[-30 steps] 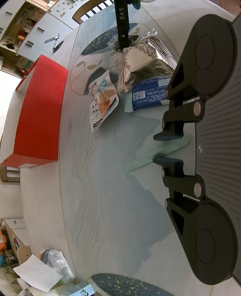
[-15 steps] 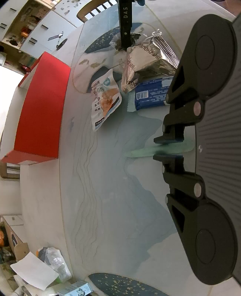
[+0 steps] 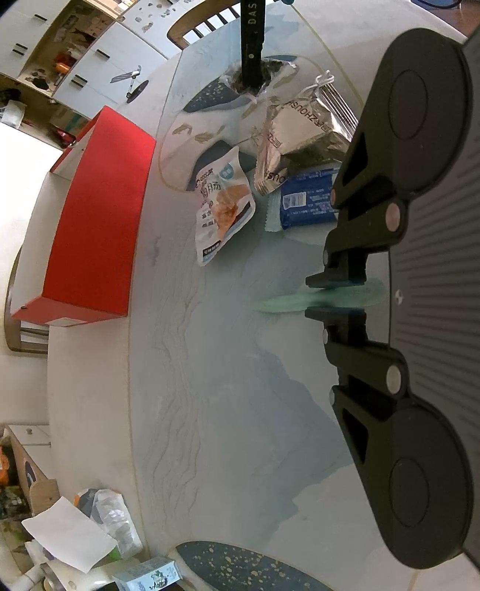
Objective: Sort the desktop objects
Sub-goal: 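Grasp the dark seaweed bag with the right tool while the left tool approaches the green stick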
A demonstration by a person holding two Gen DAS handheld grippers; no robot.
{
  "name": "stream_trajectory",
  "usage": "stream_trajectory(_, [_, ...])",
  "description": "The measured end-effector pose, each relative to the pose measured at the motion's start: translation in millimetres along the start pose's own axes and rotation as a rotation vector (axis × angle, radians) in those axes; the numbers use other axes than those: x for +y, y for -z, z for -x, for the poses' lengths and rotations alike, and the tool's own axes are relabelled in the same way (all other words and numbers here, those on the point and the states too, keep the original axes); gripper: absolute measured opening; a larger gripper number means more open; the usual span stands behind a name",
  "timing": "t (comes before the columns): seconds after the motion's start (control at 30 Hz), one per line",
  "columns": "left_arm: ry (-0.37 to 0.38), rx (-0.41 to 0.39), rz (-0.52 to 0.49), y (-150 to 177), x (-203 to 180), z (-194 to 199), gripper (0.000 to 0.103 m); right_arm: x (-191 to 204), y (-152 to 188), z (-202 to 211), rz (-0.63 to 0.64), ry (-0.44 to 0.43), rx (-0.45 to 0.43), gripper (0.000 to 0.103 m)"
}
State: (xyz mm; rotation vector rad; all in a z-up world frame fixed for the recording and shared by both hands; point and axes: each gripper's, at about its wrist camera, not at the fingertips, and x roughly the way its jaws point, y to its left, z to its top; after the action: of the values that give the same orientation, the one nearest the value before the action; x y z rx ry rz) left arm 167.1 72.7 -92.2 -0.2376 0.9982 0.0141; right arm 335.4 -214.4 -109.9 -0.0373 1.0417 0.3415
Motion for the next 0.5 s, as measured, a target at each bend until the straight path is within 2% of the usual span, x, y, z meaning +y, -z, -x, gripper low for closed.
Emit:
stream_trajectory(0.37, [0.035,-0.043,0.026,-11.3,-0.6,17.5,0.007,6.3,-7.8,14.8,0.006,-0.028,-0.027,0.031])
stream_trajectory(0.43, [0.042,-0.048,0.032,-13.1,-0.7,19.8,0.000,7.4,-9.9,17.5,0.010,-0.035,-0.029,0.031])
stream_trajectory(0.5, [0.053,-0.051,0.040,-14.6,-0.7,22.0,0.000,8.3,-11.8,20.2,0.016,-0.041,-0.030,0.031])
